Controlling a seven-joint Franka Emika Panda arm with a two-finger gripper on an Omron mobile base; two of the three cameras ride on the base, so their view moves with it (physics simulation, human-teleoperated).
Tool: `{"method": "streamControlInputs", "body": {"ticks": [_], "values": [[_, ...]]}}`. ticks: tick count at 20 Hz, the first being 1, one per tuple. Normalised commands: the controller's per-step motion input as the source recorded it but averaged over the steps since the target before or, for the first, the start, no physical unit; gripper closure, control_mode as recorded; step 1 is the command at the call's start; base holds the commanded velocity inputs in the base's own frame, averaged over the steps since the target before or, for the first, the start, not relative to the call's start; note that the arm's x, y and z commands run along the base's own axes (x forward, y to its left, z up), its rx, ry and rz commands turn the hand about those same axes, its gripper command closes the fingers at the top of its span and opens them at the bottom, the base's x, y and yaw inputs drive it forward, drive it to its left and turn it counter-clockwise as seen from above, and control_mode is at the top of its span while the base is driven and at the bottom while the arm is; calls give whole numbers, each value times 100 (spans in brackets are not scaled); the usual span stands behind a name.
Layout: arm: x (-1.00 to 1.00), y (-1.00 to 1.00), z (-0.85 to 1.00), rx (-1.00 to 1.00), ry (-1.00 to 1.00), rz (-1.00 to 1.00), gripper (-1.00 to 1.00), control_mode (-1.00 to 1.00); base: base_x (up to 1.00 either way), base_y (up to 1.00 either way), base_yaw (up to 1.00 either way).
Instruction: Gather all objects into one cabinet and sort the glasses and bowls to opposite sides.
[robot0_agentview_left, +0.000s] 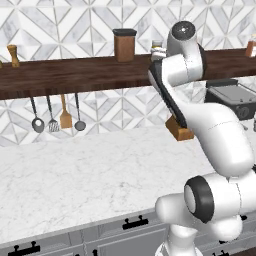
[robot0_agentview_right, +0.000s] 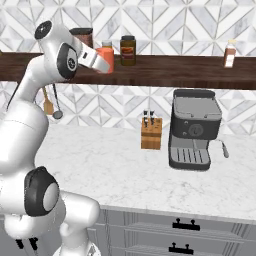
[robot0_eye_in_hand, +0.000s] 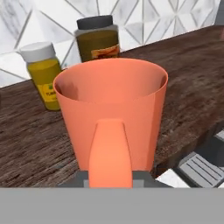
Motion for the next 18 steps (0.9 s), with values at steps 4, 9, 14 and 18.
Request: {"method": "streamControlInputs", "body": {"ticks": [4, 9, 14, 18], "values": [[-100, 4, 0, 0, 0, 23, 100, -100, 0, 0, 0], [-100, 9, 0, 0, -3, 29, 100, -100, 0, 0, 0], [-100, 13, 0, 0, -5, 29, 100, -100, 0, 0, 0], [-100, 57, -11, -6, 0, 16, 100, -100, 0, 0, 0]]}}
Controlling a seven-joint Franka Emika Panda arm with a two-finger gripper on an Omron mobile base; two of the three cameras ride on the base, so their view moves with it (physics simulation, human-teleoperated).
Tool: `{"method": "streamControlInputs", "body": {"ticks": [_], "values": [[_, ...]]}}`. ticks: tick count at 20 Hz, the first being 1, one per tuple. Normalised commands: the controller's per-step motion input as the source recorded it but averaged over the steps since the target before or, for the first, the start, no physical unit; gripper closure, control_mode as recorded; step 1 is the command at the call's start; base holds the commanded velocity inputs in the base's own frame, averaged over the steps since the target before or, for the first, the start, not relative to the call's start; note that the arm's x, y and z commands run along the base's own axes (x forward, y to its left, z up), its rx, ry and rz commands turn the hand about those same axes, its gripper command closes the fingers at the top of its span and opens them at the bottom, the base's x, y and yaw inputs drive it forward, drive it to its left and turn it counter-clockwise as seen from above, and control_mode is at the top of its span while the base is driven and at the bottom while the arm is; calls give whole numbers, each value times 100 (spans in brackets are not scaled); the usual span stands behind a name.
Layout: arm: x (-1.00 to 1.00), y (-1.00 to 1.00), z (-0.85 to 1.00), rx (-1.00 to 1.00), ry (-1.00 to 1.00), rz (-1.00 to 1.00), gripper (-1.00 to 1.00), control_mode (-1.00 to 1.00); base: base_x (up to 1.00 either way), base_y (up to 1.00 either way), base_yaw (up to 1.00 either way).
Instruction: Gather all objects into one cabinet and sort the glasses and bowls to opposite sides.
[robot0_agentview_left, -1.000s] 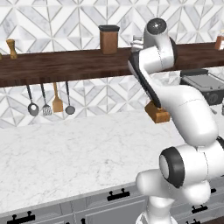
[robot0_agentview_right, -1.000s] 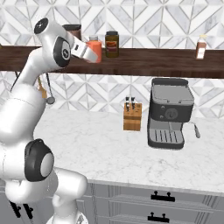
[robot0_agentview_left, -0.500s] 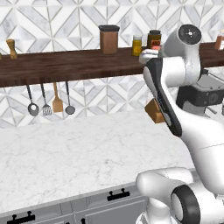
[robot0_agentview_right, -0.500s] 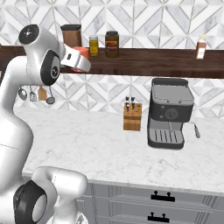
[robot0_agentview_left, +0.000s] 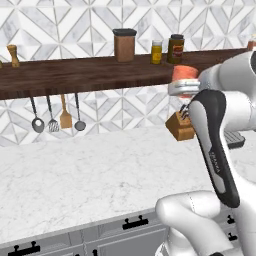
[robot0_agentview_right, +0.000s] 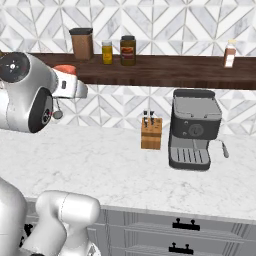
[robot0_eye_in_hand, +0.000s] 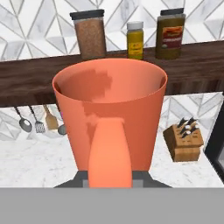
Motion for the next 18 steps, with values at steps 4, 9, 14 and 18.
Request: {"method": "streamControlInputs", "body": {"ticks": [4, 9, 14, 18], "values": [[-100, 30, -6, -2, 0, 15, 100, -100, 0, 0, 0], [-95, 25, -6, 0, 1, 15, 100, -100, 0, 0, 0], [-13, 11, -2, 0, 1, 3, 100, -100, 0, 0, 0], [0, 0, 0, 0, 0, 0, 100, -100, 0, 0, 0]]}}
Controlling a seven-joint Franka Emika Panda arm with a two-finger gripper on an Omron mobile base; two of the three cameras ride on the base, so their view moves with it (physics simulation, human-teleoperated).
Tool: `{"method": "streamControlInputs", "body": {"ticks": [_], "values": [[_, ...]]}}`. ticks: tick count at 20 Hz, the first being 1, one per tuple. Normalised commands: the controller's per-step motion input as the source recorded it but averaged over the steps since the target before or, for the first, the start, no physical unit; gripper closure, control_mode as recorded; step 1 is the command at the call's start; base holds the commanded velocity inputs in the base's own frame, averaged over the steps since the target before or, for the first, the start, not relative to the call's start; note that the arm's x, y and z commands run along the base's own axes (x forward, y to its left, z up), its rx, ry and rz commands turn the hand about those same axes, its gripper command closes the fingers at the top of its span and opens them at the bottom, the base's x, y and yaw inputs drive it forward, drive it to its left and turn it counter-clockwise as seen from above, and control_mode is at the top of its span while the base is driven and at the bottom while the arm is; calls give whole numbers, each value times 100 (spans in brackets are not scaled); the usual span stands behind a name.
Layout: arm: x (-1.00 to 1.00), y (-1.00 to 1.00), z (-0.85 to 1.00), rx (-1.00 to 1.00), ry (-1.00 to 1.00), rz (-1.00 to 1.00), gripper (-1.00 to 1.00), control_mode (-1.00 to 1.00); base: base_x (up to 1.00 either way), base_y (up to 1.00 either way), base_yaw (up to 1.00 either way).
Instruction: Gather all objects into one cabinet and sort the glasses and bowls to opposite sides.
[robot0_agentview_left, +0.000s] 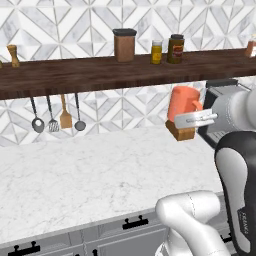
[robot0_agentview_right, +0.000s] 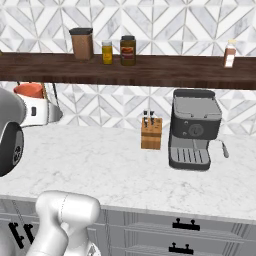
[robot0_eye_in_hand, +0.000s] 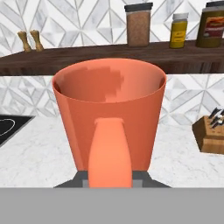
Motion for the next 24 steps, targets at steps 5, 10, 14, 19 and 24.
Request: {"method": "streamControlInputs", "body": {"ticks": [5, 10, 14, 19, 24], "values": [[-18, 1, 0, 0, -6, 0, 100, 100, -12, 1, 1], [0, 0, 0, 0, 0, 0, 100, 100, -72, 60, 52], [0, 0, 0, 0, 0, 0, 100, 100, -13, 76, 77], [0, 0, 0, 0, 0, 0, 100, 100, 0, 69, 75], [0, 0, 0, 0, 0, 0, 100, 100, -7, 70, 85]]}}
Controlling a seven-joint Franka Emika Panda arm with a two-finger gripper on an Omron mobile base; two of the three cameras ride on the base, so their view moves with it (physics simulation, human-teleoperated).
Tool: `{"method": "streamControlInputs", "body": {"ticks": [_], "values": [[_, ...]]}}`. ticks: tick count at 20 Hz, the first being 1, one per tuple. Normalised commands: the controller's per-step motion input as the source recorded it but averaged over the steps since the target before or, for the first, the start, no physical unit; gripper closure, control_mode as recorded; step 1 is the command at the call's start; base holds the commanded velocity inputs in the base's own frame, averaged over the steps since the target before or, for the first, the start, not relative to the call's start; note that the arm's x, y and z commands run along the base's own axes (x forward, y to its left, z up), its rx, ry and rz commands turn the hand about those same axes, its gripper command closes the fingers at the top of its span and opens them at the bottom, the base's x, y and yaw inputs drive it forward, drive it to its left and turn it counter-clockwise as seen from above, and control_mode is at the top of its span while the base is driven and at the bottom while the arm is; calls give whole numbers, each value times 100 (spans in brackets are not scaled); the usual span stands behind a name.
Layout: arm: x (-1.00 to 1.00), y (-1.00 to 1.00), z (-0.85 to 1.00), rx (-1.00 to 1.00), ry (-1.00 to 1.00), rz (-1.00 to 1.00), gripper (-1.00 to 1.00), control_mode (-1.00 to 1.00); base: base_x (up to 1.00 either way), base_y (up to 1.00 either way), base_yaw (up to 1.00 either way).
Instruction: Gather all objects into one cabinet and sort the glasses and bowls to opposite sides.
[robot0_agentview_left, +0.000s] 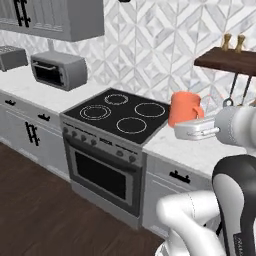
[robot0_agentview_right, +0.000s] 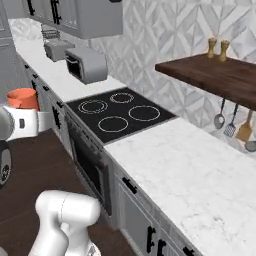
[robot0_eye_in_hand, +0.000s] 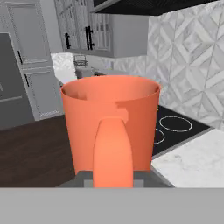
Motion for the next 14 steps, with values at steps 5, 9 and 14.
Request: {"method": "streamControlInputs", "body": {"ticks": [5, 9, 14], "values": [[0, 0, 0, 0, 0, 0, 100, 100, -1, 75, 86], [0, 0, 0, 0, 0, 0, 100, 100, 0, 83, 84], [0, 0, 0, 0, 0, 0, 100, 100, 3, 68, 86]]}}
